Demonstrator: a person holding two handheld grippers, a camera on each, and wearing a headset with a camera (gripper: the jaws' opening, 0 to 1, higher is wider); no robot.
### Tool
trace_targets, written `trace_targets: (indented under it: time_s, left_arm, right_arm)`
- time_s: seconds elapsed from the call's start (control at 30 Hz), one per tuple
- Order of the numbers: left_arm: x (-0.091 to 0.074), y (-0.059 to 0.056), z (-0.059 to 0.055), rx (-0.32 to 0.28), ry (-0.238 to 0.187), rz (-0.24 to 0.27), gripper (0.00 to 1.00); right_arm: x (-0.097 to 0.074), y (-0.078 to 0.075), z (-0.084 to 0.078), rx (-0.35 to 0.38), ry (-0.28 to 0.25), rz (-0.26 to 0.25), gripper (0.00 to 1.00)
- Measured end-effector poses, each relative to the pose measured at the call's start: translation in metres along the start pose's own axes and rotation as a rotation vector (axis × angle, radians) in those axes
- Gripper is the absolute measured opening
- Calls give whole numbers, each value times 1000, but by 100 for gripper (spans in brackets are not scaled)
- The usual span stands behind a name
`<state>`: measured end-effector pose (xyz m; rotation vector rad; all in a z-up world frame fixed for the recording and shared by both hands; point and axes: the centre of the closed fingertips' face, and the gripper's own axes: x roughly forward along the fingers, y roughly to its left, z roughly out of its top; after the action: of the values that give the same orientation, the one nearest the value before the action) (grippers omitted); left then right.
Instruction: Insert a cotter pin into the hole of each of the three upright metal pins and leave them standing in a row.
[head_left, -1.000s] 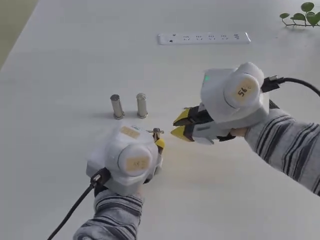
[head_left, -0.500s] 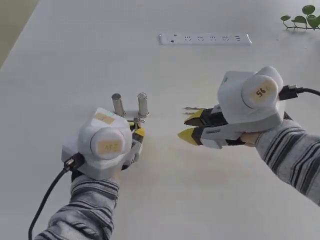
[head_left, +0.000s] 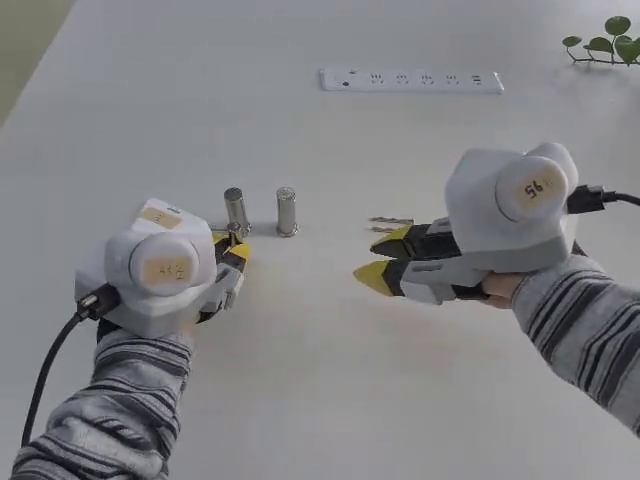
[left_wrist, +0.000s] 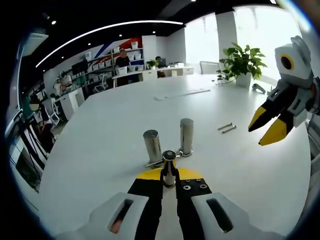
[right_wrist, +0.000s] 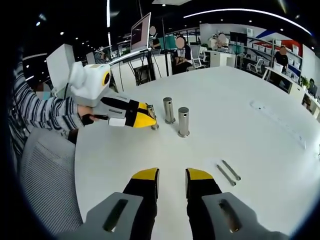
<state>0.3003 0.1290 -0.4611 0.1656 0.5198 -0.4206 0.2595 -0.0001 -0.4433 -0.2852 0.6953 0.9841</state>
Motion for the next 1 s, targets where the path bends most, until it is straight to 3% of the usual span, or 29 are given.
trace_targets:
  time_s: [1.0]
  left_arm:
    - [6,1,-3,-19,12,-16,6]
  right_arm:
    - [2,-3,-4,62,-7,-1,17]
